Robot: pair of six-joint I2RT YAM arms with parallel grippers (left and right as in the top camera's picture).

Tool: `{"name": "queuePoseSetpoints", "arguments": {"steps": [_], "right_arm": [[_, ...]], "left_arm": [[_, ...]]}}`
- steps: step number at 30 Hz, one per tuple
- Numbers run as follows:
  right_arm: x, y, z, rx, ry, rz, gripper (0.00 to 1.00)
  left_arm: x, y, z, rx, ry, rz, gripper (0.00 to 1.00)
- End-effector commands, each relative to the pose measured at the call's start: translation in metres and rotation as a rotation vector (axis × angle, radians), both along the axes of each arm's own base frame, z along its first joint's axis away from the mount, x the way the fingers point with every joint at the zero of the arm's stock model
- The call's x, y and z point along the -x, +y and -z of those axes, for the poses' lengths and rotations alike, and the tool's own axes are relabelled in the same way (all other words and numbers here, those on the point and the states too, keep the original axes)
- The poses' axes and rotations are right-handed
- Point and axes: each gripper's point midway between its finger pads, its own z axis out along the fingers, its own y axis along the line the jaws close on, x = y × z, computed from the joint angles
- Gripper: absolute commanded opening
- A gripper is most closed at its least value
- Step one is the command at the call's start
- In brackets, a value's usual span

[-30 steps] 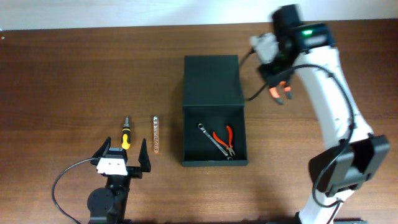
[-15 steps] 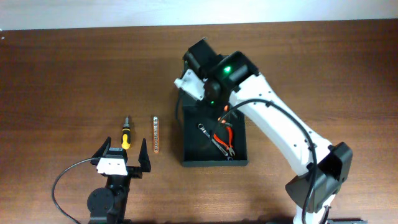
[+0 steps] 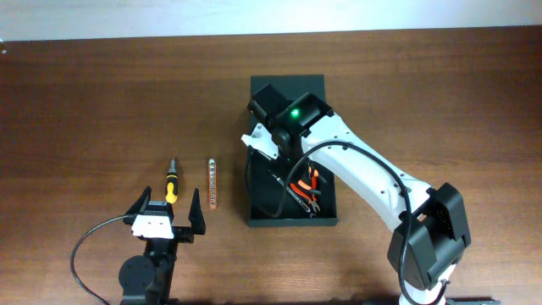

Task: Pack container
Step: 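Carry the pliers with the right gripper and lower them into the box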

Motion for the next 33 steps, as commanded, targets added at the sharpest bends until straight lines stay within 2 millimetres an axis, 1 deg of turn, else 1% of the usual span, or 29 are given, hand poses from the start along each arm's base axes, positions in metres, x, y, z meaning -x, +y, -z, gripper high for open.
{"name": "queuePoseSetpoints", "arguments": {"steps": [1,7,11,17,27,31,33], "right_arm": [[0.005,0.006,0.006,-0.040,0.022,0.003,0.04],[0.010,0.007,0.019,-0.048,0.044,0.001,0.05],[0.013,0.004,0.033,-0.039,0.056,0.002,0.05],[0.025,-0.005,0.056,-0.002,0.102,0.004,0.05],[0.029,-0.009,0.076,0.031,0.143,0.005,0.05],[0.029,-0.009,0.080,0.035,0.149,0.006,0.06],[0.028,-0.008,0.081,0.034,0.146,0.005,0.08]], "left_arm": [[0.000,0.001,0.001,-0.016,0.000,-0.005,0.99],[0.000,0.001,0.001,-0.016,0.000,-0.005,0.99],[0.000,0.001,0.001,-0.016,0.000,-0.005,0.99],[0.000,0.001,0.001,-0.016,0.000,-0.005,0.99],[0.000,0.001,0.001,-0.016,0.000,-0.005,0.99],[0.000,0.001,0.001,-0.016,0.000,-0.005,0.99],[0.000,0.001,0.001,-0.016,0.000,-0.005,0.99]]}}
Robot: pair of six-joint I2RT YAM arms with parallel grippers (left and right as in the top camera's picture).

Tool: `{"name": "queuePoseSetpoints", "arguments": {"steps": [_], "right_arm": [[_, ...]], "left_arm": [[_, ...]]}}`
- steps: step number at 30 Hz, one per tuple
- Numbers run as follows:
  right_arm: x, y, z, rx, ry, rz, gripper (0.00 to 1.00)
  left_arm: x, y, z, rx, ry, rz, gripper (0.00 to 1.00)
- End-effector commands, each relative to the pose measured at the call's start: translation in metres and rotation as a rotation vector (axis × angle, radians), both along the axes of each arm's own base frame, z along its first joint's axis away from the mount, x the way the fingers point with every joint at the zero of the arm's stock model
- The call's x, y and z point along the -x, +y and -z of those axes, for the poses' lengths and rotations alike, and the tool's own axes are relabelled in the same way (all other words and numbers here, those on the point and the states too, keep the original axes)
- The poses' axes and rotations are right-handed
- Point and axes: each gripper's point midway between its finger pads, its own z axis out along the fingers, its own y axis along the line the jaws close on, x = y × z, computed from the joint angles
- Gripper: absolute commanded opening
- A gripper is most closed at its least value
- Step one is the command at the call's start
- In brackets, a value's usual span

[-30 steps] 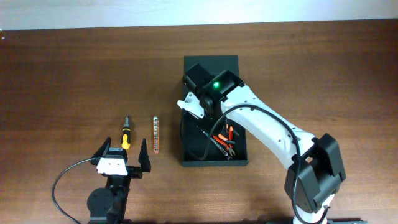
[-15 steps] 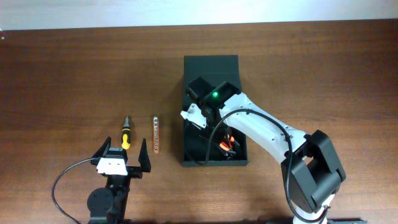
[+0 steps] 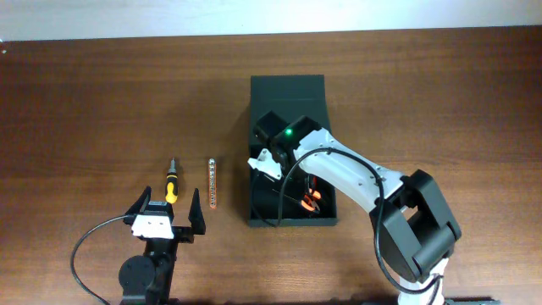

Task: Pack container
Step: 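Carry the pliers with the right gripper and lower them into the box, then open the right gripper and raise it away to the upper right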

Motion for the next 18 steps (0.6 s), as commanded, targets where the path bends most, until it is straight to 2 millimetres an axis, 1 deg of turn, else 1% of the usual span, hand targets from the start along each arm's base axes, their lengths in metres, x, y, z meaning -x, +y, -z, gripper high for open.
{"name": "queuePoseSetpoints", "arguments": {"steps": [1,7,8,11,12,13,14,16,17,18], "right_arm": [[0.0018,0.0025,0.0032,-0.010,0.013,0.008,0.09],[0.0012,0.0030,0.0036,-0.012,0.011,0.008,0.20],[0.0012,0.0030,0.0037,-0.011,0.012,0.008,0.24],[0.0012,0.0030,0.0037,-0.011,0.012,0.008,0.42],[0.0011,0.0030,0.0037,-0.011,0.011,0.008,0.51],[0.0007,0.0034,0.0037,-0.013,0.009,0.008,0.65],[0.0002,0.0037,0.0038,-0.014,0.007,0.008,0.76],[-0.0012,0.0048,0.0038,-0.018,0.002,0.008,0.92],[-0.0019,0.0052,0.0038,-0.020,-0.001,0.008,0.99],[-0.0028,0.0051,0.0039,-0.019,-0.005,0.008,0.99]], "left_arm": [[0.0003,0.0015,0.0012,-0.016,0.000,-0.005,0.99],[0.0003,0.0015,0.0012,-0.016,0.000,-0.005,0.99],[0.0003,0.0015,0.0012,-0.016,0.000,-0.005,0.99],[0.0003,0.0015,0.0012,-0.016,0.000,-0.005,0.99],[0.0003,0.0015,0.0012,-0.016,0.000,-0.005,0.99],[0.0003,0.0015,0.0012,-0.016,0.000,-0.005,0.99],[0.0003,0.0015,0.0012,-0.016,0.000,-0.005,0.99],[0.0003,0.0015,0.0012,-0.016,0.000,-0.005,0.99],[0.0003,0.0015,0.0012,-0.016,0.000,-0.005,0.99],[0.0003,0.0015,0.0012,-0.016,0.000,-0.005,0.99]]}}
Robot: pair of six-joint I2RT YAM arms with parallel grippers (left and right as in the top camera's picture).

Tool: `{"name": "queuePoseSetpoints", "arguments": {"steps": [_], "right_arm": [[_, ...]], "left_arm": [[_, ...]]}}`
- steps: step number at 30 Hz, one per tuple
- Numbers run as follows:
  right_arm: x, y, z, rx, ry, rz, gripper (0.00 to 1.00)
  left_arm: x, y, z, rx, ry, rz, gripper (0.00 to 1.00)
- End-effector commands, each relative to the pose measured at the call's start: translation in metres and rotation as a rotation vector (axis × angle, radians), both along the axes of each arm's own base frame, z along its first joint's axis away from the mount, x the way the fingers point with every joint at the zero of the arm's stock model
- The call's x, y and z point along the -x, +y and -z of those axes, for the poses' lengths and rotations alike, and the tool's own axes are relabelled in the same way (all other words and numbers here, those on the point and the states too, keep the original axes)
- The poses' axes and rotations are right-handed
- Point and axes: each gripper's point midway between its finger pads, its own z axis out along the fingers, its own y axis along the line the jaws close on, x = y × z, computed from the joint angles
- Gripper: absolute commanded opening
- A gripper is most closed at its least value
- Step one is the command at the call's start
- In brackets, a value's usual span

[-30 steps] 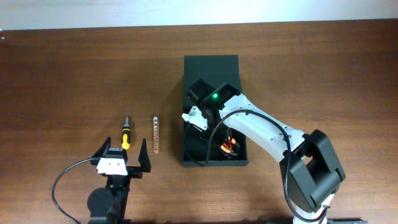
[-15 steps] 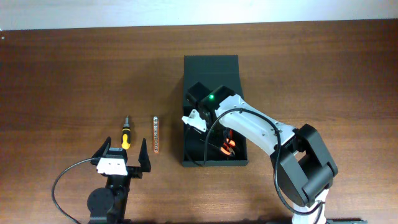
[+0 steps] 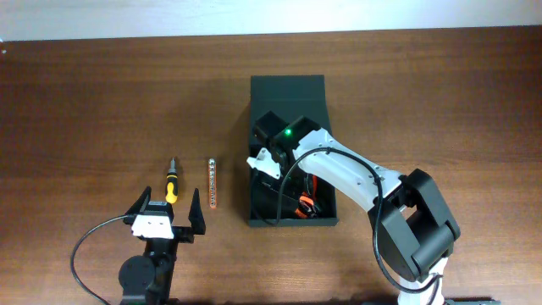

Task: Pack container
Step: 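Open the right gripper and raise it away to the upper right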

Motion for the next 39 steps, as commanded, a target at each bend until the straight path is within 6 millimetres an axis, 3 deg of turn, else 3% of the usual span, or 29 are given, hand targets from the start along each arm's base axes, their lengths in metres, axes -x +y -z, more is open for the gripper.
{"name": "queuePoseSetpoints", "arguments": {"steps": [1,5,9,14,17,20,23,26,28,32,39], "right_arm": [[-0.001,0.001,0.002,-0.002,-0.003,0.004,0.99],[-0.007,0.005,-0.001,-0.013,-0.028,0.007,0.99],[-0.034,0.007,-0.021,0.001,-0.134,0.069,0.99],[-0.075,0.005,-0.073,-0.031,-0.253,0.139,0.99],[-0.101,-0.012,-0.116,-0.050,-0.321,0.230,0.99],[-0.129,-0.049,-0.162,-0.037,-0.424,0.401,0.99],[-0.148,-0.099,-0.207,-0.017,-0.522,0.597,0.99],[-0.152,-0.157,-0.242,0.036,-0.601,0.796,0.99],[-0.144,-0.200,-0.258,0.091,-0.626,0.925,0.99],[-0.124,-0.261,-0.265,0.161,-0.596,1.117,0.99],[-0.116,-0.316,-0.252,0.079,-0.493,1.338,0.99]], "left_arm": [[0.000,0.001,0.001,-0.016,0.000,-0.005,0.99],[0.000,0.001,0.001,-0.016,0.000,-0.005,0.99],[0.000,0.001,0.001,-0.016,0.000,-0.005,0.99],[0.000,0.001,0.001,-0.016,0.000,-0.005,0.99],[0.000,0.001,0.001,-0.016,0.000,-0.005,0.99],[0.000,0.001,0.001,-0.016,0.000,-0.005,0.99],[0.000,0.001,0.001,-0.016,0.000,-0.005,0.99],[0.000,0.001,0.001,-0.016,0.000,-0.005,0.99],[0.000,0.001,0.001,-0.016,0.000,-0.005,0.99],[0.000,0.001,0.001,-0.016,0.000,-0.005,0.99],[0.000,0.001,0.001,-0.016,0.000,-0.005,0.99]]}}
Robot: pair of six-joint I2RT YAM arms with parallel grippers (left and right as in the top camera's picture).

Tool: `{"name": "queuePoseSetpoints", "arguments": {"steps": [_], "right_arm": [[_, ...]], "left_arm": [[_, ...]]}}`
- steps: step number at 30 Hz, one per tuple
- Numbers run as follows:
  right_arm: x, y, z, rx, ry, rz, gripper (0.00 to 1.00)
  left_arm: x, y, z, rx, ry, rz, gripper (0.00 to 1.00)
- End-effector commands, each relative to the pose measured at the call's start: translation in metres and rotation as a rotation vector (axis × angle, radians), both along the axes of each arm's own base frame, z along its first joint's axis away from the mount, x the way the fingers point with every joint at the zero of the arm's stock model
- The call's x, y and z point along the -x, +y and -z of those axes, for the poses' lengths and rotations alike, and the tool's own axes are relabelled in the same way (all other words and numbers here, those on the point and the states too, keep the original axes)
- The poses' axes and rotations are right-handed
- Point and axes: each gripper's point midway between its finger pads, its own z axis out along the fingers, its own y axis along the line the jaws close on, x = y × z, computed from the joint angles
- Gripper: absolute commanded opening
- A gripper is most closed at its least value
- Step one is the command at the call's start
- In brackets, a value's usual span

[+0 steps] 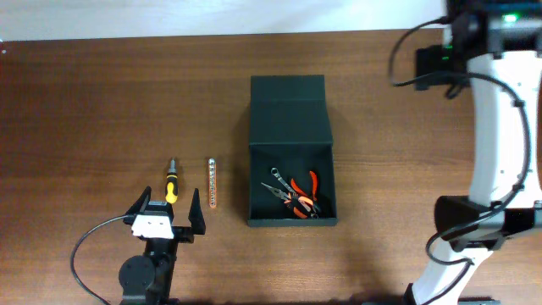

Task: Pack container
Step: 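Open the right gripper and raise it away to the upper right, then move the left gripper over the orange socket rail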

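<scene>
An open black box (254, 182) stands mid-table, its lid (288, 110) folded back on the far side. Orange-handled pliers (305, 191) and a silver wrench (279, 179) lie inside it. Left of the box, a yellow-and-black screwdriver (171, 181) and a copper-coloured bar (212, 183) rest on the wood. My left gripper (167, 212) sits open at the front edge, just below the screwdriver and holding nothing. My right arm (495, 102) is raised at the far right; its dark wrist end (436, 61) shows, but the fingers cannot be made out.
The wooden table (102, 102) spreads left and behind the box. A black cable (85, 246) loops beside the left arm's base. The right arm's base (461, 246) stands at the front right corner.
My right arm was reaching down into the box; now it is up at the far right, away from the box. The pliers and wrench lie uncovered inside. The left gripper has not moved.
My right arm hung over the box with the pliers lying at its front right. At the following two moments its wrist was lower, inside the box's front half. Now it is withdrawn and both tools lie in the box. Screwdriver and bar stayed put.
</scene>
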Motion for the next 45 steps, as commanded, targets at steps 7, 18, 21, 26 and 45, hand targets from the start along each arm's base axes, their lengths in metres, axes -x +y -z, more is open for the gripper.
{"name": "queuePoseSetpoints", "arguments": {"steps": [7,18,21,26,45], "right_arm": [[0.005,-0.032,0.031,-0.241,0.012,0.141,0.99],[0.009,-0.015,0.070,-0.361,0.124,0.022,0.99],[0.010,-0.015,0.073,-0.363,0.135,0.024,0.99],[0.010,-0.015,0.073,-0.363,0.135,0.024,0.99],[0.010,-0.014,0.073,-0.364,0.134,0.024,0.99]], "left_arm": [[0.000,0.001,0.000,-0.016,-0.005,-0.005,0.99],[0.000,-0.001,-0.004,-0.008,-0.019,0.011,0.99],[0.001,-0.010,-0.010,-0.002,-0.035,0.064,0.99],[0.008,-0.022,-0.023,0.002,-0.015,0.134,0.99],[-0.076,-0.041,-0.059,-0.040,0.811,0.279,0.99]]}}
